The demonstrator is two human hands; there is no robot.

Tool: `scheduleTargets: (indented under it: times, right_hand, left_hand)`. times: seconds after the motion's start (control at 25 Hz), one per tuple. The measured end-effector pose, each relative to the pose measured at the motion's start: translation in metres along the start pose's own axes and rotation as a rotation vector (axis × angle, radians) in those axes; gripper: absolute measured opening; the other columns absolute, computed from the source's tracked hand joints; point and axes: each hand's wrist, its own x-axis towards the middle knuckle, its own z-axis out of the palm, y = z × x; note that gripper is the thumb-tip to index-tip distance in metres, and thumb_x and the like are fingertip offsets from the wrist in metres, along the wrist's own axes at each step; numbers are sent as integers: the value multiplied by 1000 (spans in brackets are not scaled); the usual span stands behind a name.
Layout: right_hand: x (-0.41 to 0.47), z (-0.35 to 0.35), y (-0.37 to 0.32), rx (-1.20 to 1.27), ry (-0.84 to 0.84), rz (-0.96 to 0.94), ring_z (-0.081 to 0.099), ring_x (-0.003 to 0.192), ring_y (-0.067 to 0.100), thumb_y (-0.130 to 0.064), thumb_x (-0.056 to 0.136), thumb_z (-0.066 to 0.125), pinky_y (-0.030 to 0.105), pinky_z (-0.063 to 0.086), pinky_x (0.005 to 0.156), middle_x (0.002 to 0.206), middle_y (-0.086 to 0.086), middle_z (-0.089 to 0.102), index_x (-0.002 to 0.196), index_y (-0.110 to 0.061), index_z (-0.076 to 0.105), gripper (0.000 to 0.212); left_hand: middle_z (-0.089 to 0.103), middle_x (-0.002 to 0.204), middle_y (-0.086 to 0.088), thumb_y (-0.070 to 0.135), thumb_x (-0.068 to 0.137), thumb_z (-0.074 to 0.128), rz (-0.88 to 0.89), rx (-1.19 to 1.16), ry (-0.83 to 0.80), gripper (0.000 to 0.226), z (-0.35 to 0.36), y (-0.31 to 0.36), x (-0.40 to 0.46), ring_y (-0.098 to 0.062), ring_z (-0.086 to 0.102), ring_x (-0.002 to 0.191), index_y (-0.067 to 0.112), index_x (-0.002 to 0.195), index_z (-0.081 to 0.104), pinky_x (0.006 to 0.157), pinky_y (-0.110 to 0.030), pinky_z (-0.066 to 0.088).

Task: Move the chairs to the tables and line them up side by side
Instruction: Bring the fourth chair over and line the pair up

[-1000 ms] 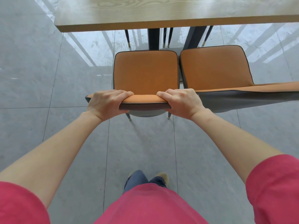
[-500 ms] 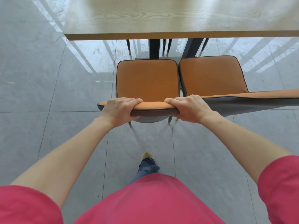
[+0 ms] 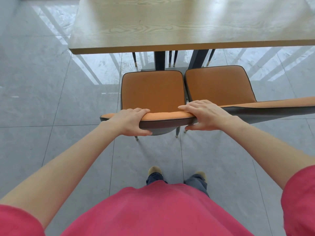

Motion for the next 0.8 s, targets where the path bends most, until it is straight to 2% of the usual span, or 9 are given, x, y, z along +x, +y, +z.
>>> scheduleTargets:
  times: [0.08, 0.16, 0.36, 0.6, 0.72, 0.8]
  right_hand:
    - [-22, -3, 30, -76, -36, 100, 39, 130, 21, -50, 80, 64, 39, 30, 108, 139, 1, 48, 141, -22, 32, 75]
    - [-47, -6, 60, -156, -105, 204, 36, 132, 20, -52, 81, 61, 38, 27, 110, 143, 1, 44, 143, -22, 27, 77]
    - [-92, -14, 113, -205, -157, 358, 47, 123, 22, -45, 84, 60, 35, 35, 101, 136, 3, 49, 144, -20, 24, 74]
    - [-104, -20, 138, -172, -106, 350, 58, 104, 27, -33, 85, 60, 35, 48, 77, 119, 3, 60, 136, -28, 37, 56]
    - [-103, -20, 139, -206, -104, 287, 61, 95, 31, -32, 88, 55, 34, 47, 69, 112, 2, 65, 129, -32, 44, 43]
    - [-101, -19, 141, -231, -109, 251, 62, 92, 31, -29, 88, 53, 33, 46, 67, 109, 3, 67, 128, -30, 46, 40]
  left_hand:
    - [43, 141, -1, 58, 78, 56, 31, 27, 18, 80, -1, 21, 11, -24, 46, 122, 22, 142, 24, 99, -38, 38]
    - [44, 140, -1, 56, 79, 56, 61, 22, 58, 78, -1, 48, 25, -23, 47, 121, 21, 142, 25, 97, -37, 39]
    - [49, 135, -1, 46, 84, 56, 75, 33, 104, 67, 4, 114, 63, -23, 52, 114, 21, 140, 29, 86, -36, 44]
    - [63, 115, -3, 35, 91, 50, -61, 131, 153, 36, 13, 143, 85, -28, 59, 98, 19, 122, 46, 71, -34, 45]
    - [67, 107, -8, 37, 93, 46, -92, 184, 180, 32, 13, 152, 87, -31, 60, 91, 18, 118, 49, 65, -33, 39]
    - [67, 105, -9, 38, 93, 46, -93, 202, 191, 32, 15, 164, 93, -32, 60, 89, 18, 118, 49, 65, -33, 40]
